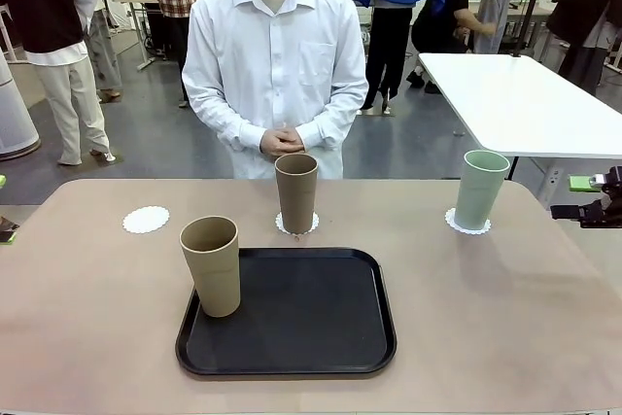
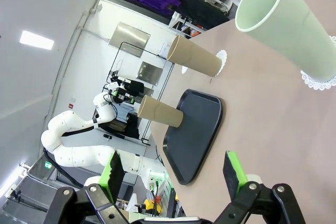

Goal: Place coasters on the table and set cups on them.
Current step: Take one Reusable plastic cup from the Flat Tray and place it on a coaster set by the human.

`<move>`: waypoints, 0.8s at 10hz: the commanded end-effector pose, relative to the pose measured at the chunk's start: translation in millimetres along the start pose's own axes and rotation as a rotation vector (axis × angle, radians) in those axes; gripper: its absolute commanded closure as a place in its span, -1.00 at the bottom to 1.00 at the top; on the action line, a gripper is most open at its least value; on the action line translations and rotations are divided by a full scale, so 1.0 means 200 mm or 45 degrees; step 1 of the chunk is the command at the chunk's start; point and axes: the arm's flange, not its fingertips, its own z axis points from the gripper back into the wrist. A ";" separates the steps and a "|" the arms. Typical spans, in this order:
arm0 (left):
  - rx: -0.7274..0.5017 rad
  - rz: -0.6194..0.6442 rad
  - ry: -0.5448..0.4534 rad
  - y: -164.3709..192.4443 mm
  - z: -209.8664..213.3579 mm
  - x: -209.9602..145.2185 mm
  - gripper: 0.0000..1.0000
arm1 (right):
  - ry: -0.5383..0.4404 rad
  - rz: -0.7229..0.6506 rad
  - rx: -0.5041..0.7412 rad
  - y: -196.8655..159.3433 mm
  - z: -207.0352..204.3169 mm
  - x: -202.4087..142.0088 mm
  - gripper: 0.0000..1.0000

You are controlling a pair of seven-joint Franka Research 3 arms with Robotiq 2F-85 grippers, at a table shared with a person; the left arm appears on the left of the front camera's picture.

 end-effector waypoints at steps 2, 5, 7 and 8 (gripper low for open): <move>0.000 0.000 0.000 0.00 0.00 0.00 -1.00 | -0.002 0.007 0.011 0.00 0.00 0.00 -1.00; 0.517 -0.665 0.099 -0.43 -0.12 0.14 -1.00 | -0.002 0.007 0.011 0.00 0.00 0.00 -1.00; 0.726 -0.894 0.319 -0.67 -0.21 0.07 -1.00 | -0.002 0.007 0.011 0.00 0.00 0.00 -1.00; 0.854 -1.007 0.413 -0.75 -0.30 -0.02 -1.00 | -0.002 0.007 0.011 0.00 0.00 0.00 -1.00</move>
